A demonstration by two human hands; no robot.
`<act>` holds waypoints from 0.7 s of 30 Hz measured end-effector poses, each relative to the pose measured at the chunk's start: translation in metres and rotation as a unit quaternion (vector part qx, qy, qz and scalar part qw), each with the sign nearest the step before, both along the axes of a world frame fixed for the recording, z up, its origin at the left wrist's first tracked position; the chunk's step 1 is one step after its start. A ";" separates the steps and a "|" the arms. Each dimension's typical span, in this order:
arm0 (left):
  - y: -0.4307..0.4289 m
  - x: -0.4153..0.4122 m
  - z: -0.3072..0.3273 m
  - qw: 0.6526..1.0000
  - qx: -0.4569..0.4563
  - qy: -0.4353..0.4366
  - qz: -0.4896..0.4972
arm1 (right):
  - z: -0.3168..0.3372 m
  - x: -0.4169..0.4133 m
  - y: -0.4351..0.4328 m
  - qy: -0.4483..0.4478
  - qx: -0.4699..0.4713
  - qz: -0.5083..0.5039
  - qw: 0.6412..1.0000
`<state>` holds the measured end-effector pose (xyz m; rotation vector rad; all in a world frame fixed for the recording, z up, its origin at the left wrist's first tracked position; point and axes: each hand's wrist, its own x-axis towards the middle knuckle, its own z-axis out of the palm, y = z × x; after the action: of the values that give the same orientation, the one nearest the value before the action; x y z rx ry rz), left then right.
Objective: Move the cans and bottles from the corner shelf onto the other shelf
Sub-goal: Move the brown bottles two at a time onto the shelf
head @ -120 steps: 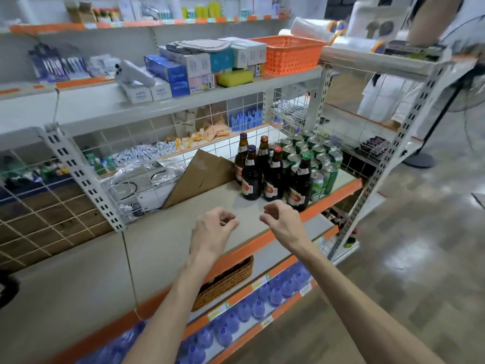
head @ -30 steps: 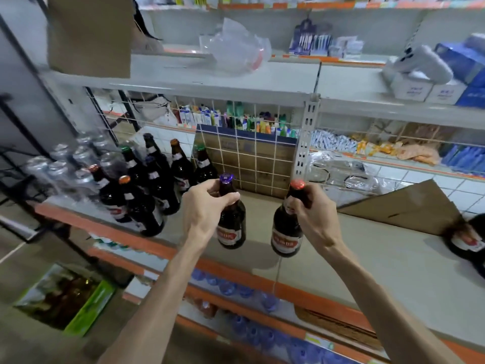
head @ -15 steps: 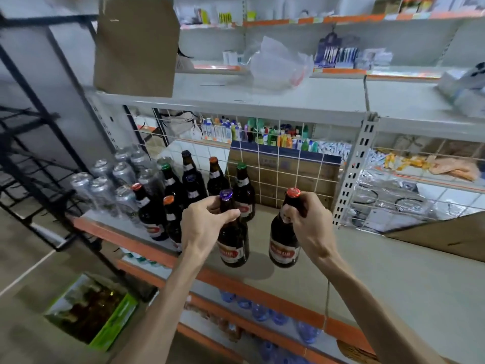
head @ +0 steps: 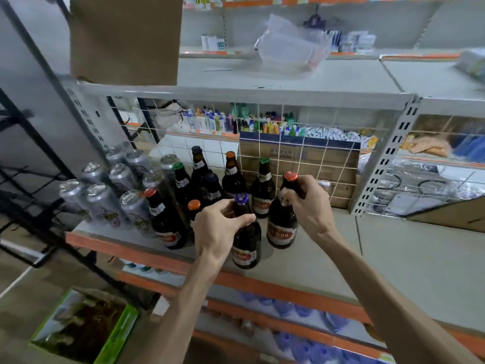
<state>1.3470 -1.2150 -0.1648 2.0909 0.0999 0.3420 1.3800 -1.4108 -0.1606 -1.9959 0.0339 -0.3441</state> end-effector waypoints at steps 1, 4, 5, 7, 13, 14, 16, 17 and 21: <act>0.003 0.002 -0.004 1.000 -0.005 0.004 -0.006 | -0.002 0.004 0.006 0.001 0.002 -0.006 1.000; 0.008 0.007 -0.014 0.999 -0.014 0.016 -0.024 | -0.011 0.016 0.019 0.003 -0.010 -0.024 1.000; 0.007 0.009 -0.016 0.999 -0.014 0.018 -0.028 | -0.015 0.020 0.021 0.006 -0.012 -0.027 1.000; 0.005 0.012 -0.021 0.999 -0.014 0.019 -0.030 | -0.022 0.028 0.026 0.013 -0.005 -0.027 1.000; 0.001 0.019 -0.032 0.999 -0.024 0.009 -0.043 | -0.032 0.044 0.031 0.007 -0.022 -0.023 0.999; 0.000 0.020 -0.033 0.999 -0.024 0.008 -0.044 | -0.033 0.046 0.031 0.007 -0.025 -0.021 0.999; -0.002 0.022 -0.034 0.998 -0.026 0.010 -0.049 | -0.034 0.049 0.033 0.002 -0.031 -0.019 0.999; -0.003 0.022 -0.034 0.998 -0.026 0.010 -0.053 | -0.034 0.051 0.033 -0.003 -0.037 -0.020 0.999; -0.005 0.021 -0.035 0.997 -0.038 0.012 -0.059 | -0.037 0.056 0.034 -0.010 -0.039 -0.015 0.999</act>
<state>1.3684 -1.2200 -0.1999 2.0165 0.0037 0.2383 1.4356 -1.3770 -0.1981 -2.0706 0.0373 -0.3901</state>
